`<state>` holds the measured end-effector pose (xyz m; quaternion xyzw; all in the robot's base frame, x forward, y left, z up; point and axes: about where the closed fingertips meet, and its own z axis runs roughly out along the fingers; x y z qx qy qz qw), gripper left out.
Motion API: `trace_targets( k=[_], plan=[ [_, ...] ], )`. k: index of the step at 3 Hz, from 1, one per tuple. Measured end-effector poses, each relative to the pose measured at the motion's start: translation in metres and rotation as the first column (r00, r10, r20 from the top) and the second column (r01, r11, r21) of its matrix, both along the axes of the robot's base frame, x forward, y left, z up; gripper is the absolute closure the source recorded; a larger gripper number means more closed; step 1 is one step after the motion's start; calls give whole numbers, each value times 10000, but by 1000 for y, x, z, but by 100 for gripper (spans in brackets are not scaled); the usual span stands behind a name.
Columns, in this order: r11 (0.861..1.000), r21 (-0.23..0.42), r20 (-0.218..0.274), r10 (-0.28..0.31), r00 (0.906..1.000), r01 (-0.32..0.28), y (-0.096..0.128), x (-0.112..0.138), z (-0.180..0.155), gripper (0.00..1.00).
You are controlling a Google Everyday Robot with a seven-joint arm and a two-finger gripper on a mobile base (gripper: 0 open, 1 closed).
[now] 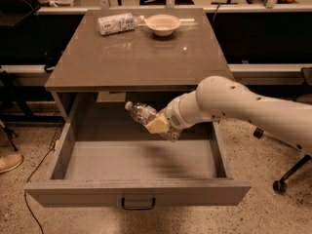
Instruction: Place water bottle into top drawer
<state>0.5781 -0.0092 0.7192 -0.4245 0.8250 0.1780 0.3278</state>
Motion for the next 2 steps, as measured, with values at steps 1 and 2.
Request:
trace_targets(
  k=[1,2],
  plan=[
    [9989,19,-115,-475,9988,475,0,14,-25,75],
    [9964,152,-107,-827,9965,828,-3,24,-38,52]
  ],
)
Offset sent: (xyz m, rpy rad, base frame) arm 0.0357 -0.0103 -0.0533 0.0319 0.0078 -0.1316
